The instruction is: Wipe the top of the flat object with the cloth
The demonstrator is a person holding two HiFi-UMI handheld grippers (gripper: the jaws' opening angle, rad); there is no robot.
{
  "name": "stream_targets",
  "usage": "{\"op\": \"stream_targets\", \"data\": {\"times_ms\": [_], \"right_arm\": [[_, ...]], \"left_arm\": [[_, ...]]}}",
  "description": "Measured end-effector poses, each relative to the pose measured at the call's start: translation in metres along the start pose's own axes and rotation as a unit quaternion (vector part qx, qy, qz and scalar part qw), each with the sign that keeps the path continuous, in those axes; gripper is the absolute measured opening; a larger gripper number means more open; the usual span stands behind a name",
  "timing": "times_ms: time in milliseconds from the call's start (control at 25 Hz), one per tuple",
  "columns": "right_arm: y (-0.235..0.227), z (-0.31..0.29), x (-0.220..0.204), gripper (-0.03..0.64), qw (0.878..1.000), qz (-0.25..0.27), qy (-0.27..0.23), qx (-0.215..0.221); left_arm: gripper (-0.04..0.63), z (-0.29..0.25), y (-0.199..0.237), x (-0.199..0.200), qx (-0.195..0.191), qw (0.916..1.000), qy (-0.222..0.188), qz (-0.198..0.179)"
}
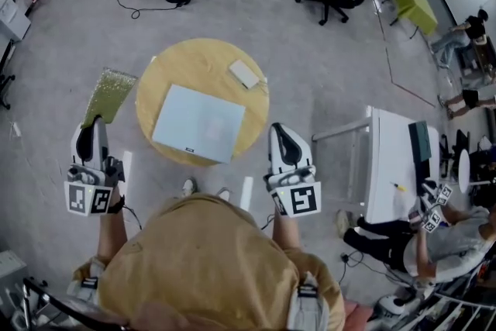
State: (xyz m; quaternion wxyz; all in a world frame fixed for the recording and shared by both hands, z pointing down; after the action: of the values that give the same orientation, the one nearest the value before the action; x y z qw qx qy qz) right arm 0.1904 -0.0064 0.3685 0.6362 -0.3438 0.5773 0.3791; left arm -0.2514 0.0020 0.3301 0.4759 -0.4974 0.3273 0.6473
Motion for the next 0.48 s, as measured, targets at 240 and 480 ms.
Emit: {"op": "stream_targets", "data": {"times_ms": [240,480], "right_arm": [[0.002,-0.006,0.000,0.002,1.000,0.005,-0.005,0.003],[0.006,-0.008,0.002,0.000,1.000,0.009,-0.015,-0.002]], "left_arm": [[0.061,0.025,0.000,0.021,0.015,0.9995,-0.009,-0.026],[0.061,0.038,0.002,0.030,0.022,0.9987,-0.019,-0.041]]}}
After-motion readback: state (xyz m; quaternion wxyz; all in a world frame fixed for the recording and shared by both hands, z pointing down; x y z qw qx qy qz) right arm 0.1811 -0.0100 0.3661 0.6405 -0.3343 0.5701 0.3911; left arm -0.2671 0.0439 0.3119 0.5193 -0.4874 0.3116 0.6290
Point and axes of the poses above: the fingertips, and each gripper's own axes: z backward along the fingers, y to its left, x out of its top, the point moved 9 cm from there along z, backward along the fingers, and after that the axes turned 7 degrees about -z, right-handed, at the moved point
